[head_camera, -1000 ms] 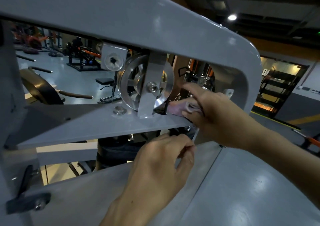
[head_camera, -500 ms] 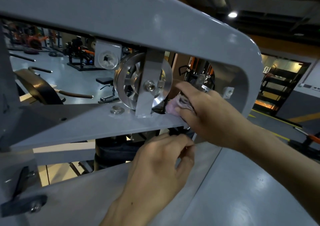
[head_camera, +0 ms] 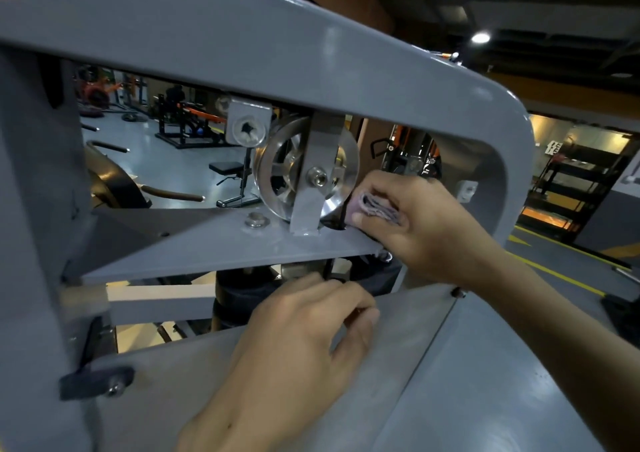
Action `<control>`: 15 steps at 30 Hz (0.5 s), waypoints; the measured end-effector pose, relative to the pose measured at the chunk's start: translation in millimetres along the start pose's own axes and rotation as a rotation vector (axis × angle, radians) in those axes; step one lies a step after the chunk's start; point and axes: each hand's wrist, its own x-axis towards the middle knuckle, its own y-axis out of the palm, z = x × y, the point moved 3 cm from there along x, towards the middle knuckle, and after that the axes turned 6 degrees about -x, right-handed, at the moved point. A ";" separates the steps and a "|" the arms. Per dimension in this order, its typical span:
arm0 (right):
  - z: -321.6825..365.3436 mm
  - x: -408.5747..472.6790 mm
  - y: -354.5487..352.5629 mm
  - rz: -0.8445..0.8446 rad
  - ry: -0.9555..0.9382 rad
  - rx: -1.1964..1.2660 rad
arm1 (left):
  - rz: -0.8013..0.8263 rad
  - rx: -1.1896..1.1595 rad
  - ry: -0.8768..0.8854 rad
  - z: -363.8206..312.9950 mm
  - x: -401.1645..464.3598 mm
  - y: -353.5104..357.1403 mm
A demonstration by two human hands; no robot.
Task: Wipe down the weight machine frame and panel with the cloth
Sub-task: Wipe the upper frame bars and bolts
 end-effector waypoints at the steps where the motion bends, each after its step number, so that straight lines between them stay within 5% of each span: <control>1: 2.4 -5.7 -2.7 0.021 -0.019 0.061 | -0.010 0.016 -0.006 2.0 -3.1 -6.5; 6: 1.2 -26.9 -15.3 0.030 -0.110 0.036 | -0.034 0.125 -0.021 11.2 -10.6 -33.1; 9: -15.3 -9.0 -11.8 -0.024 0.057 -0.144 | -0.027 0.157 -0.032 13.6 -10.5 -33.5; 15: 3.0 14.0 2.2 -0.292 0.253 -0.010 | -0.055 0.171 -0.045 14.7 -12.7 -30.9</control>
